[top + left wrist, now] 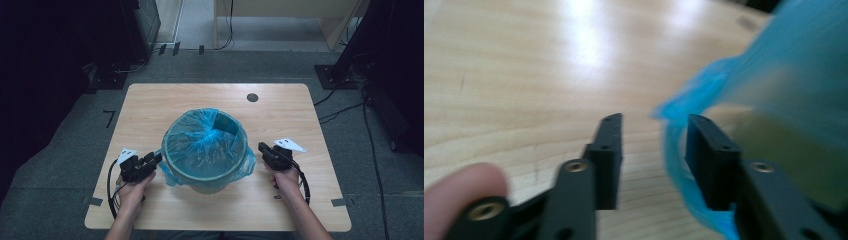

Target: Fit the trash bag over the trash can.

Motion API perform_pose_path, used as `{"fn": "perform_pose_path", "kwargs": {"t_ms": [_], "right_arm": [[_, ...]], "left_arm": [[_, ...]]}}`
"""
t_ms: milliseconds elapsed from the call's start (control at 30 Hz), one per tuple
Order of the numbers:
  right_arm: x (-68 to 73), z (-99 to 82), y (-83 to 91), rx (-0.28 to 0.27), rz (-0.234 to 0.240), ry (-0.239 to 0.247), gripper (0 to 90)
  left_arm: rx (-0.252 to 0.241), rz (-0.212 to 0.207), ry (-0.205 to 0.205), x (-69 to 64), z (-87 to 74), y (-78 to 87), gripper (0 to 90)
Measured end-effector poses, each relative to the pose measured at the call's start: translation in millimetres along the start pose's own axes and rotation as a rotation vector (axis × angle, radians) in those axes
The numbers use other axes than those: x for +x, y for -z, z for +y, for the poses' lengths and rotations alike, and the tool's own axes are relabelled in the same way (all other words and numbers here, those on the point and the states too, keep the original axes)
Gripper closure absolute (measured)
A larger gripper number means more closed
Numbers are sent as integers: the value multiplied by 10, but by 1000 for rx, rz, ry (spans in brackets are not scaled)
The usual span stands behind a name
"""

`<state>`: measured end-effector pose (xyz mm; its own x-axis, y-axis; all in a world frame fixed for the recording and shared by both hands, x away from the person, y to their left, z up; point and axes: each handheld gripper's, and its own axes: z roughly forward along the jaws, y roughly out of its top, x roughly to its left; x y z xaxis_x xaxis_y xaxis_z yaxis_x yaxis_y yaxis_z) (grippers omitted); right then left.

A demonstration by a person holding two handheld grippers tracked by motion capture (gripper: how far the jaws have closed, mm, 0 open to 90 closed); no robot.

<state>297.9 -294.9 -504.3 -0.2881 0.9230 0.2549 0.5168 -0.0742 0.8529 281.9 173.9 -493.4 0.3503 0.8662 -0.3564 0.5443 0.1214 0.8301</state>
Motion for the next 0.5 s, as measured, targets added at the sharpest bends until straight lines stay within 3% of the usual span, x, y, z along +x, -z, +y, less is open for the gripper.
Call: {"fn": "perform_pose_path", "kwargs": {"t_ms": [67, 100, 167, 233, 267, 333, 400, 433, 500], "right_arm": [[25, 56, 133, -49, 51, 7, 740], [25, 56, 133, -49, 51, 7, 740], [114, 125, 345, -116, 78, 63, 693], [142, 143, 414, -137, 85, 75, 674], [166, 157, 480, -155, 99, 79, 657], [239, 172, 650, -192, 145, 86, 623], [297, 168, 717, -204, 164, 88, 575], [297, 168, 717, -204, 164, 88, 575], [392, 146, 772, -208, 208, 94, 508]], "left_arm": [[-68, -10, -16, -41, 38, 142, 503], [-68, -10, -16, -41, 38, 142, 496], [-145, -1, -58, -109, 47, 341, 493], [-166, -6, -72, -134, 35, 400, 487], [-186, -25, -82, -165, 19, 451, 487], [-228, -93, -140, -284, -34, 574, 451], [-253, -133, -181, -367, -57, 624, 437], [-253, -133, -181, -367, -57, 624, 429], [-312, -183, -225, -474, -67, 681, 407]]}}
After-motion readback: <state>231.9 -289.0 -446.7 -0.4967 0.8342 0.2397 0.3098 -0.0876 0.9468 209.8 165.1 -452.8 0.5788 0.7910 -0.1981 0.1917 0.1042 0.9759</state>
